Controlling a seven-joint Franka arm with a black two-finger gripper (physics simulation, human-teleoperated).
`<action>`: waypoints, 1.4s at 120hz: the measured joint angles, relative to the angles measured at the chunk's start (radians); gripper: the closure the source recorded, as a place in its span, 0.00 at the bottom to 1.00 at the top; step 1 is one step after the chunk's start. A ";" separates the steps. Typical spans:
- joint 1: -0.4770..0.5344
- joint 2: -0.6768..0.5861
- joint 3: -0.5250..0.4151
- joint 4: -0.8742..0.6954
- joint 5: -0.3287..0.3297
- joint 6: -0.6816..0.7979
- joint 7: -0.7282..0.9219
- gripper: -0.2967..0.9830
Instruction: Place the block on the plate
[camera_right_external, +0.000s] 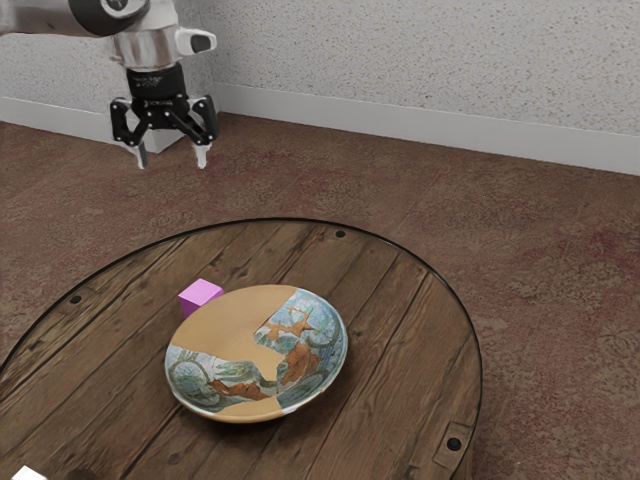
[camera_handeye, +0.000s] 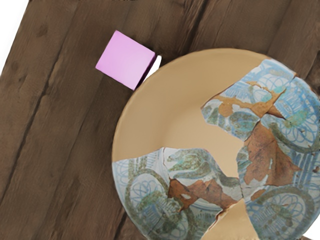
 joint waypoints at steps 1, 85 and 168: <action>-0.001 0.001 -0.001 0.000 0.000 0.001 0.003 0.23; -0.005 0.221 0.152 -0.001 -0.130 0.151 -0.414 0.23; -0.025 0.421 0.198 -0.119 -0.258 0.529 -0.938 0.23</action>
